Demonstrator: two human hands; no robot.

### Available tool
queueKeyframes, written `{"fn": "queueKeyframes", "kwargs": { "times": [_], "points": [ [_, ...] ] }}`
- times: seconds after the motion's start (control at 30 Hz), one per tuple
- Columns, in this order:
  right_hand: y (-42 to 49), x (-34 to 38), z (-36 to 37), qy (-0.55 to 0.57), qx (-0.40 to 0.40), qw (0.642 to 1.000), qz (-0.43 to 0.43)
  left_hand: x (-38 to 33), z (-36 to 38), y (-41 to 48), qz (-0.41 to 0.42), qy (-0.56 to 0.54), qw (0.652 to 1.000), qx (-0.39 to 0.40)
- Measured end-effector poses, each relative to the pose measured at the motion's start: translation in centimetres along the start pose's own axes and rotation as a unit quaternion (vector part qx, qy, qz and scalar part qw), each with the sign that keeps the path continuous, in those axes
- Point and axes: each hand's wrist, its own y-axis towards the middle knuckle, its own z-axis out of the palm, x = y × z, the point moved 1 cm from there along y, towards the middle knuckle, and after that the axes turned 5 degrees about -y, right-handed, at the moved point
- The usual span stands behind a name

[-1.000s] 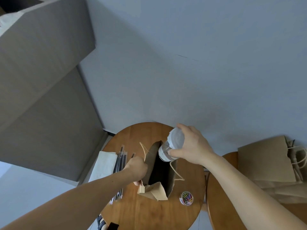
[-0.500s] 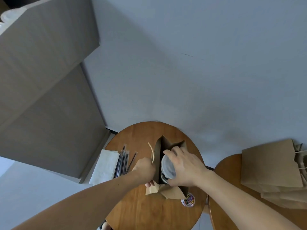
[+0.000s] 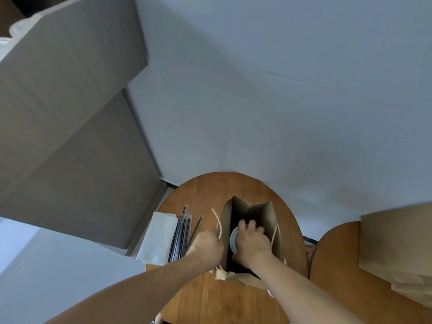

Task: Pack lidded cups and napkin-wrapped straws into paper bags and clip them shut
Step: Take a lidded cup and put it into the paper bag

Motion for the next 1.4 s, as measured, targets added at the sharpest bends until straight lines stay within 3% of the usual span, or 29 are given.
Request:
{"fn": "queueKeyframes", "kwargs": {
  "times": [0.63,0.8,0.97,1.07,1.17,1.3,1.4],
  "points": [
    [4.6,2.0,6.9,0.001,-0.002,1.000,-0.016,0.5,-0.3,0.5,0.051,0.121,0.991,-0.038],
    [3.1,1.9,3.4,-0.012,0.026,0.999,-0.020,0.0,-1.1,0.3,0.071,0.121,0.989,-0.052],
    [-1.0,0.3,-4.3,-0.064,-0.018,0.996,-0.053,-0.4,-2.0,-0.2,0.057,0.089,0.994,-0.021],
    [-4.0,-1.5,-9.1,-0.009,-0.130,0.989,-0.075,-0.7,-2.0,-0.5,0.074,0.068,0.994,0.035],
    [-5.6,-4.4,-12.1,0.072,-0.251,0.964,-0.044,-0.7,-2.1,-0.9,0.086,0.080,0.991,0.069],
    [-6.1,-8.0,-11.1,0.271,-0.176,0.946,0.036,-0.2,-2.2,-1.2,0.102,0.091,0.981,0.140],
    [-6.4,-8.4,-9.4,0.333,-0.166,0.926,0.057,0.4,-2.3,-1.4,0.092,0.110,0.969,0.199]
  ]
}}
